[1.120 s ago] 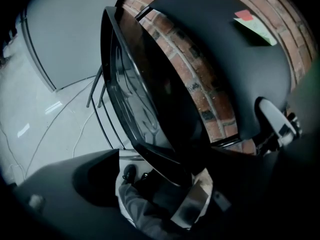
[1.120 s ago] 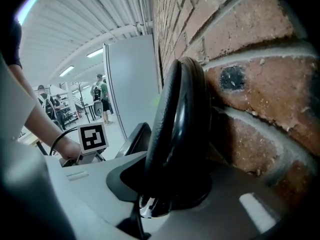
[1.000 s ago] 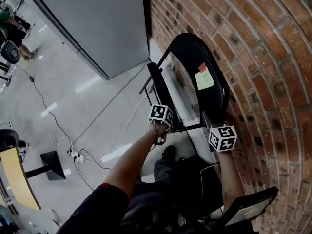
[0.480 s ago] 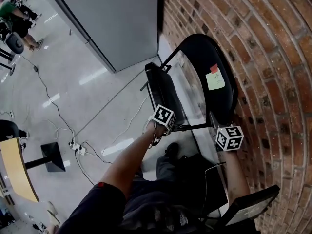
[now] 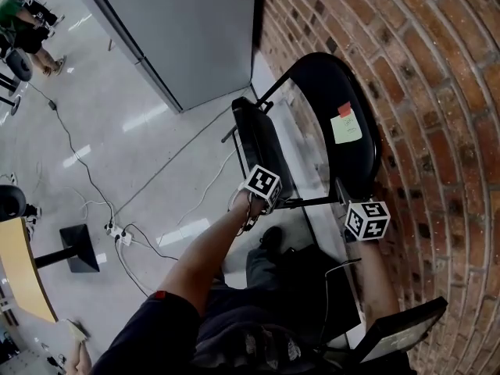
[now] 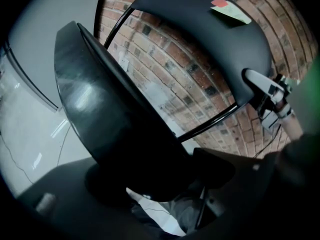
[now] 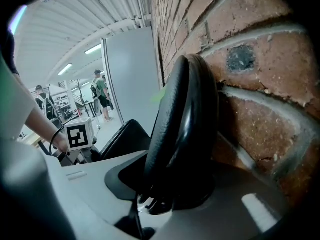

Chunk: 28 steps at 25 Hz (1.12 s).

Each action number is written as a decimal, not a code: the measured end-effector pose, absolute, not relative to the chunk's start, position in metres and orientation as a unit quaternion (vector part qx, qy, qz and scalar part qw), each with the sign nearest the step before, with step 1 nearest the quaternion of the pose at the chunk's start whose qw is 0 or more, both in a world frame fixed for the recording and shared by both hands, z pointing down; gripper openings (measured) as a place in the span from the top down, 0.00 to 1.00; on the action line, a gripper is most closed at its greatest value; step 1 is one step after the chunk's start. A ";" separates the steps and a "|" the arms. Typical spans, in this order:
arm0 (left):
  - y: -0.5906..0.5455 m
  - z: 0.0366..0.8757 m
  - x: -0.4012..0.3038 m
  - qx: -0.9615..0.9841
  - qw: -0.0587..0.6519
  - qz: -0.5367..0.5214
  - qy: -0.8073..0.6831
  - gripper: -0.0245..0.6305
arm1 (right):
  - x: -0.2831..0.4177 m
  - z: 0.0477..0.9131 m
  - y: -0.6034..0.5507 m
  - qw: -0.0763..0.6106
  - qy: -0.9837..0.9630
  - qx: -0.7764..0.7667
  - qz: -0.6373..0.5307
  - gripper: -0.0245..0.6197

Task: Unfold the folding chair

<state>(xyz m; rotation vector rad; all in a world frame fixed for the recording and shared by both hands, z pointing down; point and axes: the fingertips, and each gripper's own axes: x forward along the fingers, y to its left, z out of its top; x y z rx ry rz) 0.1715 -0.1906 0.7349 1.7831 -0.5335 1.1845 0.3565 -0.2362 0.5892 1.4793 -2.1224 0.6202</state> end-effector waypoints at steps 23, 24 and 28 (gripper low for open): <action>-0.172 0.766 0.113 0.684 0.492 0.477 -0.253 0.37 | 0.353 0.608 -0.235 0.233 -0.774 0.537 0.240 0.76; -0.172 0.770 0.111 0.684 0.492 0.476 -0.252 0.37 | 0.353 0.609 -0.235 0.234 -0.773 0.538 0.243 0.76; -0.174 0.770 0.107 0.695 0.484 0.468 -0.253 0.37 | 0.354 0.613 -0.234 0.238 -0.765 0.541 0.255 0.75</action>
